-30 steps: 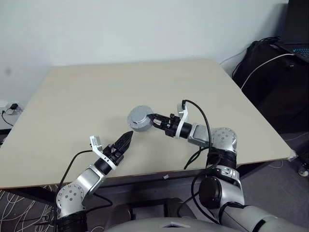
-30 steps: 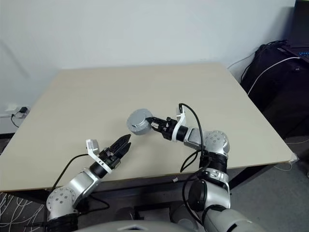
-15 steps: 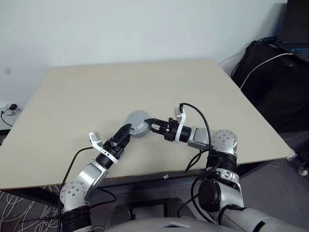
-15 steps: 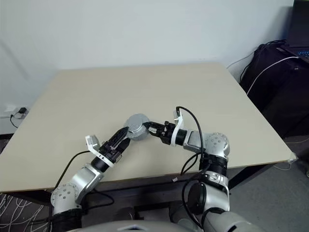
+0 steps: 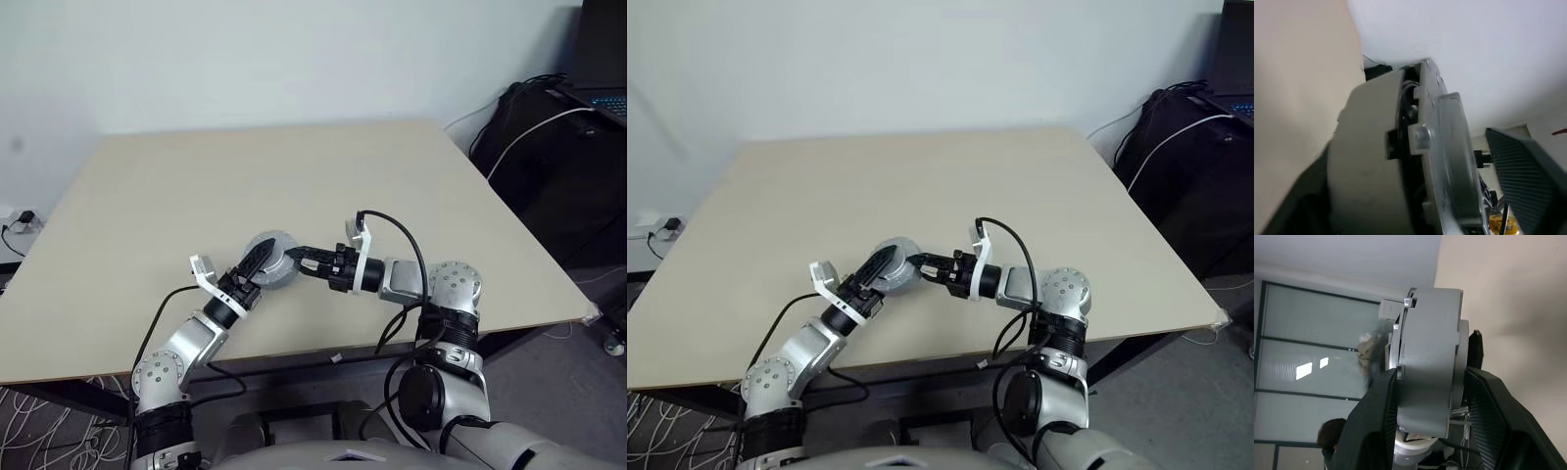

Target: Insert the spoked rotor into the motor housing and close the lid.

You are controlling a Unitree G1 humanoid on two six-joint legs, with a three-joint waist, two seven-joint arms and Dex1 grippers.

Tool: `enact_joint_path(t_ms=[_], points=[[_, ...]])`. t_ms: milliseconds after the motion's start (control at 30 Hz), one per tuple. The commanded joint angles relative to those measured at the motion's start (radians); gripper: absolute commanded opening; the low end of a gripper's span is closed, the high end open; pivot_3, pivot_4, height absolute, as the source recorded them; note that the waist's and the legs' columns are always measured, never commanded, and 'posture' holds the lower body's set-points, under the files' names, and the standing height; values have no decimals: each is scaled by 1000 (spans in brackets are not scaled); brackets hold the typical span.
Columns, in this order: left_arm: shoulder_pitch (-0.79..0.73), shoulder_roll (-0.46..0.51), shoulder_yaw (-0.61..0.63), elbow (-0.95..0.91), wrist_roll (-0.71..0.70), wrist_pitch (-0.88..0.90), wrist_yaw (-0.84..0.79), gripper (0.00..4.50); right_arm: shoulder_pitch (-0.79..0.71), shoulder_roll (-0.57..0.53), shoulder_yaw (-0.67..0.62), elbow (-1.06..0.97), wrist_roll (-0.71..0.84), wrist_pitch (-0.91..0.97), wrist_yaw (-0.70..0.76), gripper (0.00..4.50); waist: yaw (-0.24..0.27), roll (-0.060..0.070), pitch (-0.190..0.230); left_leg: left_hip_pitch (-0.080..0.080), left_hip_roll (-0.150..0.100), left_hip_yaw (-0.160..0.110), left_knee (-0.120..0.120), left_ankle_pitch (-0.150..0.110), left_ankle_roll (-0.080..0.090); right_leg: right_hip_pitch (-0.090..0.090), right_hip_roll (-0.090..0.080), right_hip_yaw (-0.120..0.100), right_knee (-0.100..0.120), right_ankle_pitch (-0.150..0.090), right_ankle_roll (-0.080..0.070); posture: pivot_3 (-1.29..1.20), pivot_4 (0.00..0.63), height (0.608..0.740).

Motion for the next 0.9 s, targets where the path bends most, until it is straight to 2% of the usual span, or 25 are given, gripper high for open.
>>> enact_joint_path(t_ms=[33,167,500,600,667,767,800,900], points=[[-3,4,-6,-9,-32,5,-28,2723,-19,1,-3,-26,33,-14,21,1764,0,0,0,0,0,0,0,0,0,0,0,0,0,0,0,0,0,740],[17,16,-6,-11,-41,6,-38,2582,-15,-8,6,-12,25,-32,29,1764,0,0,0,0,0,0,0,0,0,0,0,0,0,0,0,0,0,740],[19,24,0,10,-62,6,-53,2560,1,-24,58,-21,20,-76,58,1764,0,0,0,0,0,0,0,0,0,0,0,0,0,0,0,0,0,740],[19,21,5,11,-86,8,-47,2524,3,-26,60,-12,25,-81,62,2768,0,0,0,0,0,0,0,0,0,0,0,0,0,0,0,0,0,740],[20,20,4,11,-91,8,-45,2232,5,-32,65,-3,20,-89,63,3400,1,0,0,0,0,0,0,0,0,0,0,0,0,0,0,0,0,740],[23,21,0,13,-91,12,-50,2162,8,-33,71,4,18,-96,63,4319,0,0,0,0,0,0,0,0,0,0,0,0,0,0,0,0,0,740],[24,22,-1,15,-91,12,-53,2157,10,-34,73,5,19,-98,63,4500,0,0,0,0,0,0,0,0,0,0,0,0,0,0,0,0,0,740],[26,30,-6,21,-85,18,-63,2143,12,-32,80,9,8,-110,50,4500,0,0,0,0,0,0,0,0,0,0,0,0,0,0,0,0,0,740]])
